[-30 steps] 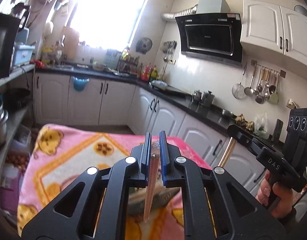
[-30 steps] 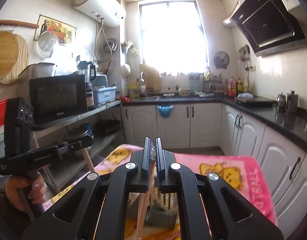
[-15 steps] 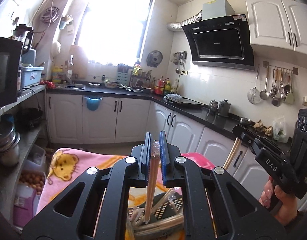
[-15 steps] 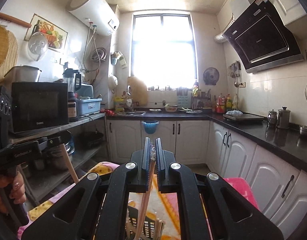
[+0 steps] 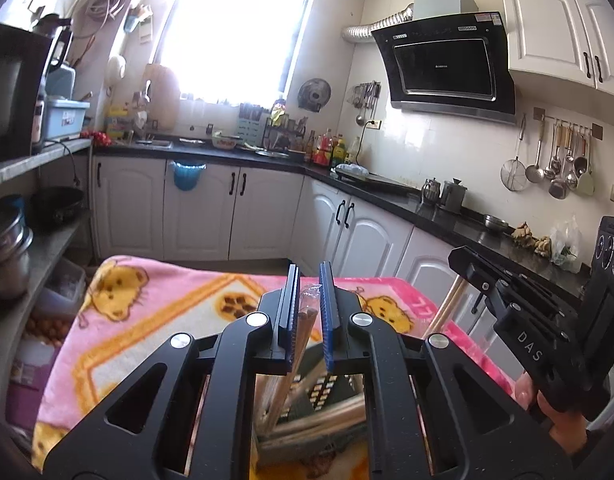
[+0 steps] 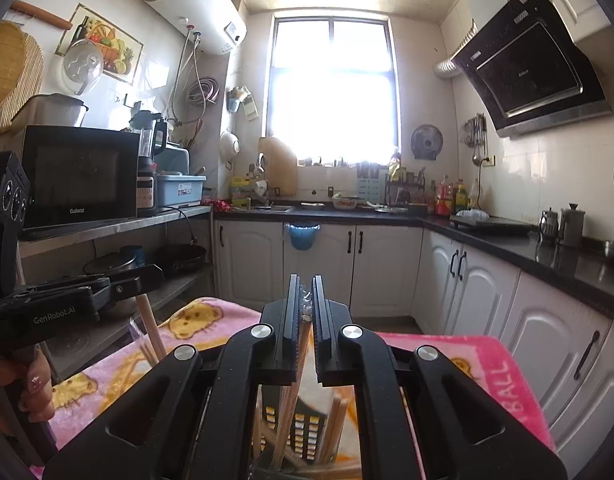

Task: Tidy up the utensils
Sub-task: 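Lower the chopsticks into the caddy and open both tools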

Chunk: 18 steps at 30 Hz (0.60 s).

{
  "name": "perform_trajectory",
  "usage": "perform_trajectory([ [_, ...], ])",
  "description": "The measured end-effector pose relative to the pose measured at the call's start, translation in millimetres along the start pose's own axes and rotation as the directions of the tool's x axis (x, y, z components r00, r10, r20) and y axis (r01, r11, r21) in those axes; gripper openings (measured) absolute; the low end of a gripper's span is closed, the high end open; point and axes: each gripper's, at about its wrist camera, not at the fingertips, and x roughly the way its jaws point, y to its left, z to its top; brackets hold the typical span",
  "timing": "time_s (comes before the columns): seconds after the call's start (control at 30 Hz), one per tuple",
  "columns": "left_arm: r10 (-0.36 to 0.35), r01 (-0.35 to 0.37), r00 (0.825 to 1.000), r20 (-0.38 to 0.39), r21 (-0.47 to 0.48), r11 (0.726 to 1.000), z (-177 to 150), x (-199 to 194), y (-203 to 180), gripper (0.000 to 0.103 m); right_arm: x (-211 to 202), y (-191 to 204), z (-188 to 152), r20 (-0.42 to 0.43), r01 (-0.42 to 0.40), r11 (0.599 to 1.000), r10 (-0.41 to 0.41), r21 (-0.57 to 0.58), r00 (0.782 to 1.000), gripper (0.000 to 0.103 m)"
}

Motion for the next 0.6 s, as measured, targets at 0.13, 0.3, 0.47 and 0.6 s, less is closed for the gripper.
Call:
perform_trajectory([
  [0.13, -0.008, 0.008, 1.000, -0.019, -0.012, 1.000, -10.0, -2.5, 1.5, 0.015, -6.1, -1.6, -9.6, -0.018, -0.001, 1.000, 0.001, 0.026, 1.000, 0.026],
  [0.3, -0.017, 0.016, 0.999, -0.036, -0.032, 0.999, -20.1, -12.5, 3.5, 0.032, -18.8, -4.5, -19.9, -0.038, 0.009, 0.999, -0.007, 0.048, 0.999, 0.035],
  [0.47, -0.023, 0.021, 0.998, -0.053, -0.042, 0.999, -29.7, -25.1, 4.2, 0.049, -35.9, -10.9, -31.3, -0.069, 0.025, 0.996, -0.019, 0.081, 0.997, 0.045],
  [0.6, -0.022, 0.018, 0.997, -0.074, -0.051, 0.999, -38.1, -32.0, 4.7, 0.060, -49.1, -15.9, -39.9, -0.099, 0.029, 0.993, -0.017, 0.114, 0.995, 0.051],
])
